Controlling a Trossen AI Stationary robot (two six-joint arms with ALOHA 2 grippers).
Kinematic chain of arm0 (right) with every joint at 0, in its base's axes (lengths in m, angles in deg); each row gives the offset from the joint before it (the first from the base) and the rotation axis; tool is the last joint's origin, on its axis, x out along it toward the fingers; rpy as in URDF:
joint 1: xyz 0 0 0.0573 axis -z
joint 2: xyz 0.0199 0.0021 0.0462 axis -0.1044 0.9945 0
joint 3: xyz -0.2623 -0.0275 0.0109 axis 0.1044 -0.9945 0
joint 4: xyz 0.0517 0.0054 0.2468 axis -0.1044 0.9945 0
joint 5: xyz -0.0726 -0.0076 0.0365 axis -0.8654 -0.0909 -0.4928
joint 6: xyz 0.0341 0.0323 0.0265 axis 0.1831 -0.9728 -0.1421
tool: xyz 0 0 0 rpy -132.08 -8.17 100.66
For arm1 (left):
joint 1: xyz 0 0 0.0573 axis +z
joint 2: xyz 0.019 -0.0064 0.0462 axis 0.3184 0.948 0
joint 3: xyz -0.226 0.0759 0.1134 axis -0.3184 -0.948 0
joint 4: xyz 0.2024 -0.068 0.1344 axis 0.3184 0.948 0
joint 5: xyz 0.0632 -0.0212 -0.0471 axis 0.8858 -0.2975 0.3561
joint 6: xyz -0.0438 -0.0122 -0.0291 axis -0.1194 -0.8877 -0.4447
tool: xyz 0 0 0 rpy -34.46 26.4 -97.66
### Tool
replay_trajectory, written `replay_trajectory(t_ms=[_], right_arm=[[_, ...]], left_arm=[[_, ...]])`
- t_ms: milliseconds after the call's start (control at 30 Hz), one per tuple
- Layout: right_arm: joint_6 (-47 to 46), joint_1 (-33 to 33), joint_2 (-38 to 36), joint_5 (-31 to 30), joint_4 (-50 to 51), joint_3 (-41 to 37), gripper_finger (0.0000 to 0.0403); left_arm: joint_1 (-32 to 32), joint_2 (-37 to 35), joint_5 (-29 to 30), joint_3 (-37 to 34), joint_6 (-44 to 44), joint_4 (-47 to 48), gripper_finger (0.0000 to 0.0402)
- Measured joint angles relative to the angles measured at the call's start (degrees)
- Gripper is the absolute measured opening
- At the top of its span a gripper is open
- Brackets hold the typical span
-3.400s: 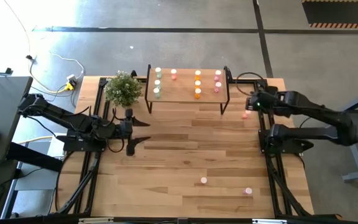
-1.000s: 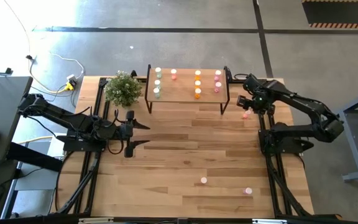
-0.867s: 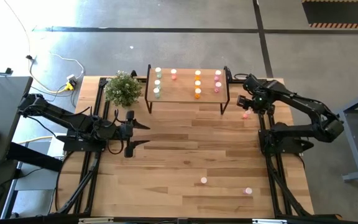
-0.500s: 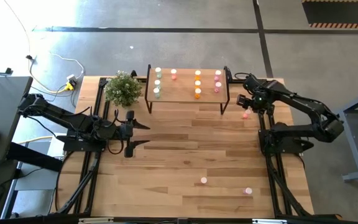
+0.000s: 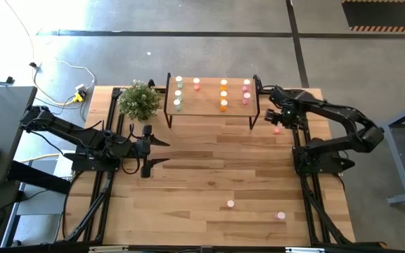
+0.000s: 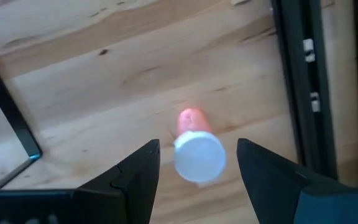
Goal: Pick and place medicine bottles onto shelf by color
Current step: Put the top pink pill bottle on the shelf aligned with the other pink pill bottle
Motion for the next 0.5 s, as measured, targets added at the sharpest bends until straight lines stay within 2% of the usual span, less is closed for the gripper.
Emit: replay_trajectory(t_ms=[133,500], right_arm=[[0.26,0.02,1.69,0.46,-1.86,0.0,0.0197],[0.39,0.02,2.22,0.78,-1.59,0.0,0.013]], left_arm=[[0.02,0.0,0.0,0.0,0.02,0.0,0.0241],[0.02,-0.01,0.0,0.0,0.02,0.03,0.0241]])
